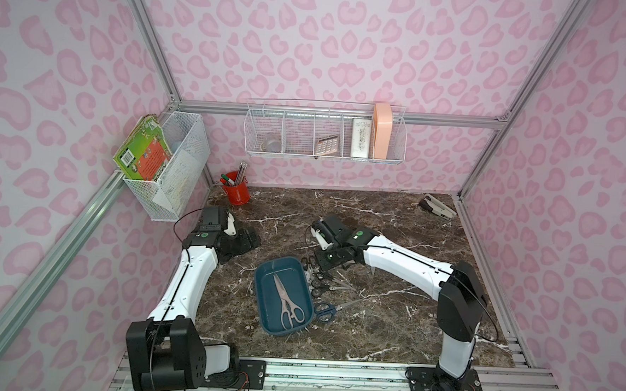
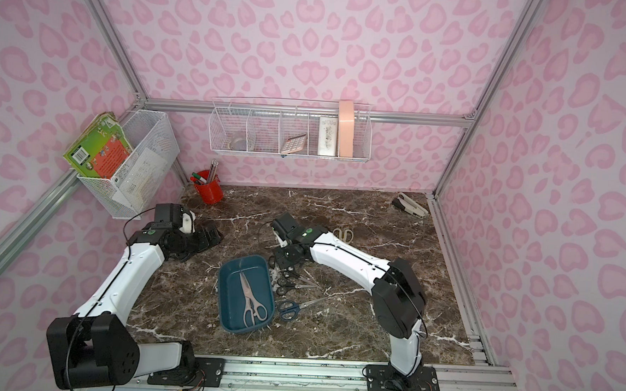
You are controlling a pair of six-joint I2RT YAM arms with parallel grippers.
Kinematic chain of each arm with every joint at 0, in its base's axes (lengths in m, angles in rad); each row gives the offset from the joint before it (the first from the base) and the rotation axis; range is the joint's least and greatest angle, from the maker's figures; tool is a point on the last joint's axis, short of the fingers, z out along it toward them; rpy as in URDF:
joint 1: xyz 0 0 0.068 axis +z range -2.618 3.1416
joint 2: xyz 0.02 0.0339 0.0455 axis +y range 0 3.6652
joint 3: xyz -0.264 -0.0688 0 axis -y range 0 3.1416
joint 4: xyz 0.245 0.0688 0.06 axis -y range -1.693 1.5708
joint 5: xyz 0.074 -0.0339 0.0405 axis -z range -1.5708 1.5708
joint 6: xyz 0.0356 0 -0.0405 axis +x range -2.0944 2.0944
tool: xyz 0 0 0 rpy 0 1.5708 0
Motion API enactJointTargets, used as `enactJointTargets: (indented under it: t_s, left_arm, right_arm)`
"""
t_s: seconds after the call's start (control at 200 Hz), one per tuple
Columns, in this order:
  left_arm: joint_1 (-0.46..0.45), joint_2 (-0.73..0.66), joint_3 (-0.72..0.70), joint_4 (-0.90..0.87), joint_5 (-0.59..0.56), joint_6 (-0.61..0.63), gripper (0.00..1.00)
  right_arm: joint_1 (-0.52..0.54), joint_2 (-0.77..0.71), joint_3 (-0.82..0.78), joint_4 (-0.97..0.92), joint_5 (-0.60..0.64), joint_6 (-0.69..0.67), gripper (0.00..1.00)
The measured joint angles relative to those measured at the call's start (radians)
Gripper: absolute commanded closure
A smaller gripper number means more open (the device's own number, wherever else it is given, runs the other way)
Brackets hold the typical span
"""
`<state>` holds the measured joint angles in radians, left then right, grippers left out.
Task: Put the scissors into the storage box
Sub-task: Pick up the scissors from the center of the board.
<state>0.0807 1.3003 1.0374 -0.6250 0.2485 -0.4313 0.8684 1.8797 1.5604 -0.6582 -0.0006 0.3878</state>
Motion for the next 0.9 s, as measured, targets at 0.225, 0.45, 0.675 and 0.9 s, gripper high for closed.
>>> enactJointTargets:
  t_s: [0.225,0.45,0.675,0.9]
  left_arm:
    - [-0.167,0.022,0.016,0.015,0.028,-0.02,0.01]
    - [-0.263,0.102,0.074,0.018,0.024,-0.037,0.02]
    - [-0.28,0.175,0.12,0.022,0.008,-0.038,0.01]
    - [-0.28,0.195,0.124,0.018,-0.023,-0.037,0.01]
  right_arm:
    - [-0.264,-0.032,-0.095,0.072,0.023,-0.045,0.74]
    - [-0.48,0.07,-0.026,0.103,0.053,-0.079,0.77]
    - [-0.528,0.227,0.154,0.079,0.082,-0.097,0.66]
    - [-0.517,0.332,0.241,0.036,0.053,-0.07,0.54]
